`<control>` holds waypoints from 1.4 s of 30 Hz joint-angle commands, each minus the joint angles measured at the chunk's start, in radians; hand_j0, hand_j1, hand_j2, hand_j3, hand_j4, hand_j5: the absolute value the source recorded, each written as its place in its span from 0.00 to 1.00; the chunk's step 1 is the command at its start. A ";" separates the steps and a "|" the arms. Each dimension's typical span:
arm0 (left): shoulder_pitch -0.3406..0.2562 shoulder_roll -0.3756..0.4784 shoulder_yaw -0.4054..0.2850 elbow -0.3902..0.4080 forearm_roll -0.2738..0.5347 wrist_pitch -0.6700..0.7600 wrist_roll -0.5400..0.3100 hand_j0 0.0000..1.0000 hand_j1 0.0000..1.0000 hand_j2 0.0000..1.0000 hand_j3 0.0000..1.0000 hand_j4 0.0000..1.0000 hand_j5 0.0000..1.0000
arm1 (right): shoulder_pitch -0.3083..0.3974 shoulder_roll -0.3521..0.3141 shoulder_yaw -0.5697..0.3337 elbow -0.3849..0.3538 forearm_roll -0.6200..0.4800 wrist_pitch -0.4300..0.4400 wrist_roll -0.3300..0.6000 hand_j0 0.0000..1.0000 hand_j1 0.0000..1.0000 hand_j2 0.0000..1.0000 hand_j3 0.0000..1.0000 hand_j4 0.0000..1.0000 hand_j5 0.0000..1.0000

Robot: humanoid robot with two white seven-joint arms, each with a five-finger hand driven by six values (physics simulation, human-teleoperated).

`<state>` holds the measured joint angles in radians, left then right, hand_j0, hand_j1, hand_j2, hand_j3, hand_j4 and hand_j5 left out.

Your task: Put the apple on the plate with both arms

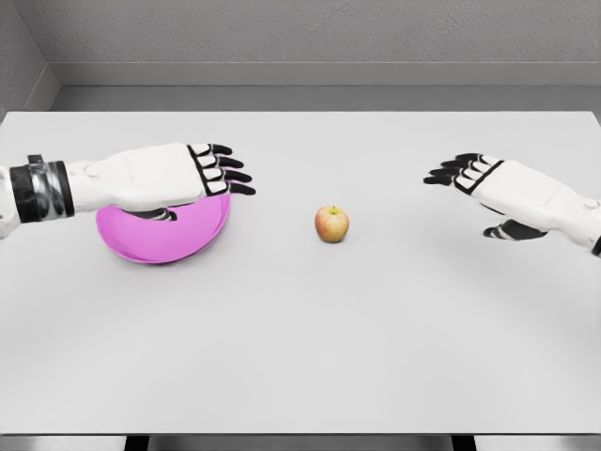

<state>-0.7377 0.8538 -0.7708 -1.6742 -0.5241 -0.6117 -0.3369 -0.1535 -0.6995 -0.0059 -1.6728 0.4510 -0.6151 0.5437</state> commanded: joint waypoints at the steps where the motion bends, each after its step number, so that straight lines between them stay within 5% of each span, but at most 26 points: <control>1: -0.006 -0.078 -0.094 0.025 -0.020 0.001 -0.002 1.00 1.00 1.00 1.00 1.00 1.00 | 0.012 -0.006 -0.172 -0.018 -0.118 0.004 -0.002 1.00 1.00 1.00 1.00 1.00 1.00; 4: -0.084 -0.131 -0.174 0.068 -0.017 0.001 -0.002 1.00 1.00 1.00 1.00 1.00 1.00 | 0.095 -0.005 -0.215 -0.012 -0.201 0.004 -0.004 1.00 1.00 1.00 1.00 1.00 1.00; 11: -0.196 -0.288 -0.283 0.232 -0.013 0.001 -0.002 1.00 1.00 1.00 1.00 1.00 1.00 | 0.135 0.060 -0.213 -0.002 -0.216 0.004 0.004 1.00 1.00 1.00 1.00 1.00 1.00; 16: -0.216 -0.317 -0.297 0.240 -0.011 0.001 -0.004 1.00 1.00 1.00 1.00 1.00 1.00 | 0.135 0.066 -0.213 -0.001 -0.218 0.004 0.004 1.00 1.00 1.00 1.00 1.00 1.00; 33: -0.262 -0.495 -0.328 0.485 -0.011 0.001 -0.008 1.00 1.00 1.00 1.00 1.00 1.00 | 0.135 0.066 -0.213 -0.011 -0.221 0.004 0.002 1.00 1.00 1.00 1.00 1.00 1.00; 42: -0.262 -0.510 -0.355 0.508 -0.011 0.001 -0.008 1.00 1.00 1.00 1.00 1.00 1.00 | 0.135 0.066 -0.213 -0.005 -0.219 0.004 0.002 1.00 1.00 1.00 1.00 1.00 1.00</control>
<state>-0.9986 0.3461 -1.1188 -1.1725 -0.5411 -0.6125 -0.3457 -0.0184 -0.6327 -0.2192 -1.6784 0.2389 -0.6136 0.5466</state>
